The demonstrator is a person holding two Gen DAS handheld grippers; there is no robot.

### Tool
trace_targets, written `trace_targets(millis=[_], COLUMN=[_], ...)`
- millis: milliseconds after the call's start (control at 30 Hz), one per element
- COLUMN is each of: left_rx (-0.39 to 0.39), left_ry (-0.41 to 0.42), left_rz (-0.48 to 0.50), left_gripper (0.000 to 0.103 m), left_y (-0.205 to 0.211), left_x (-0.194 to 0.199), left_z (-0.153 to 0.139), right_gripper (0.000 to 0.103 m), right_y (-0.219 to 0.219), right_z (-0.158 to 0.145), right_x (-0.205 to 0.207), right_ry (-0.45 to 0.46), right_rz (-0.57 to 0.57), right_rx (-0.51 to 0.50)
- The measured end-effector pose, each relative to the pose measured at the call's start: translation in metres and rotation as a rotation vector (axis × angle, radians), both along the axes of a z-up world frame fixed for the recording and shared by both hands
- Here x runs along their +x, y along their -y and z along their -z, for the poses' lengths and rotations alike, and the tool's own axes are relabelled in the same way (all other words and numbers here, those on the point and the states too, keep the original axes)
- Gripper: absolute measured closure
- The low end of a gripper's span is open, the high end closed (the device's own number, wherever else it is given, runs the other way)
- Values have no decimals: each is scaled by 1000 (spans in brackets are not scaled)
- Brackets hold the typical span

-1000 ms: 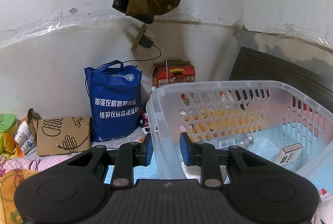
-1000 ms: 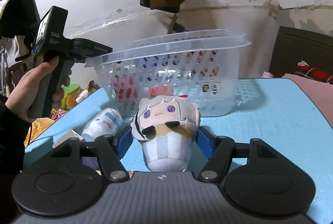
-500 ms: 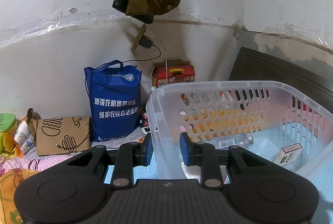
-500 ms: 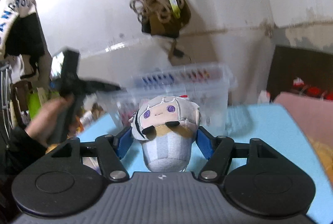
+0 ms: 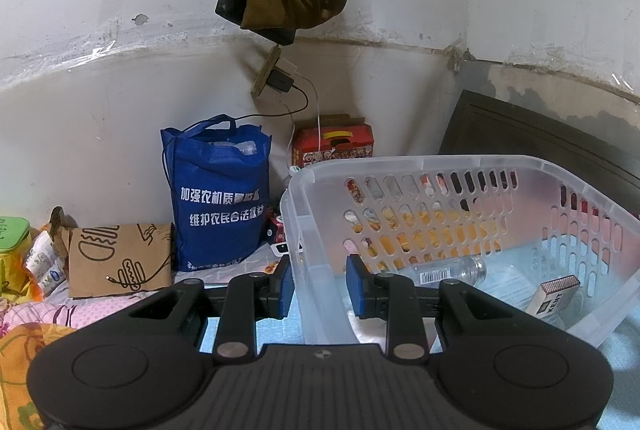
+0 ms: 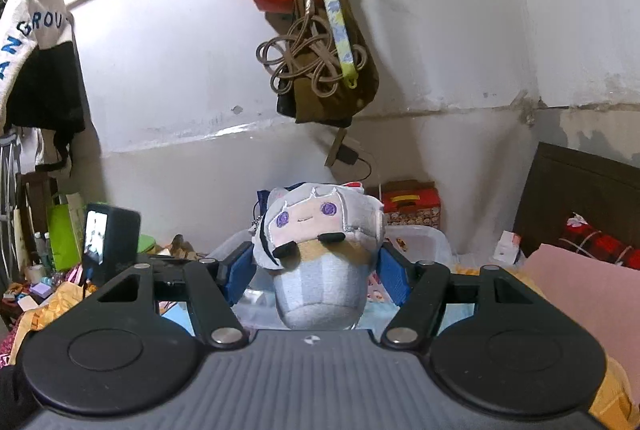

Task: Organize objects
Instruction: 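Carry the plush doll over the basket and open the right gripper, then grasp the white-and-orange tube on the table with the right gripper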

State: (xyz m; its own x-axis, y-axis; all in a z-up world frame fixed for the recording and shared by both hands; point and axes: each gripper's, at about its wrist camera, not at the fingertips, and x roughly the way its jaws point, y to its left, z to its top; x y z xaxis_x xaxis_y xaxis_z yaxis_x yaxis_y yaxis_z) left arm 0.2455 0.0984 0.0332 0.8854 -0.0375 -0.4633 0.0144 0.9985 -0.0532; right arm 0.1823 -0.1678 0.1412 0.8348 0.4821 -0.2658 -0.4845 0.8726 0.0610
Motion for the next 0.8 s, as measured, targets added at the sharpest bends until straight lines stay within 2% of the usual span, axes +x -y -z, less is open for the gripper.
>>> trace_targets(millis=[167, 267, 500, 567, 633, 800], left_rx=[-3, -2, -8, -9, -12, -13], left_ry=[0, 1, 3, 1, -1, 1], left_rz=[3, 4, 9, 9, 9, 9], left_gripper=[71, 71, 70, 70, 70, 70], left_y=[-1, 0, -1, -1, -1, 0], left_x=[0, 0, 0, 0, 0, -1], left_z=[1, 1, 1, 1, 2, 2], right_gripper=[34, 34, 34, 31, 14, 14], right_y=[-25, -34, -45, -45, -46, -34], right_z=[-2, 2, 12, 13, 12, 10], right_x=[42, 65, 77, 80, 83, 82], right_ry=[-38, -91, -111, -95, -83, -72], right_rz=[22, 20, 23, 33, 59, 72], right_rx=[-78, -78, -103, -106, -122, -87])
